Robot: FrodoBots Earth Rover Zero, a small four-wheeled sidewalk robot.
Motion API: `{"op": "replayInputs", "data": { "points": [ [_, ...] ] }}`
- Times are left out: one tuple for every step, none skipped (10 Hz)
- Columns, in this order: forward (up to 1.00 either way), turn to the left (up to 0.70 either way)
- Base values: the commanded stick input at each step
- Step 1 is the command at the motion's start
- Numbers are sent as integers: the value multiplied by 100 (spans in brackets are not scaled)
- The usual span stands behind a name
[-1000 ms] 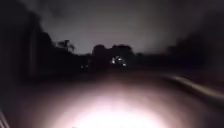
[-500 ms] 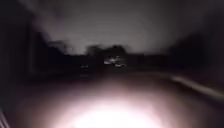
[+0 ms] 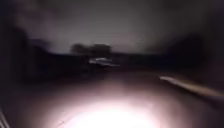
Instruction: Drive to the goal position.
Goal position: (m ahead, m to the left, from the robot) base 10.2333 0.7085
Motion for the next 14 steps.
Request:
{"op": "replayInputs", "data": {
  "points": [
    [70,0],
    [70,0],
    [70,0],
    [70,0],
    [70,0],
    [70,0],
    [70,0],
    [70,0],
    [70,0],
    [70,0],
    [70,0],
    [70,0],
    [70,0],
    [70,0]
  ]
}}
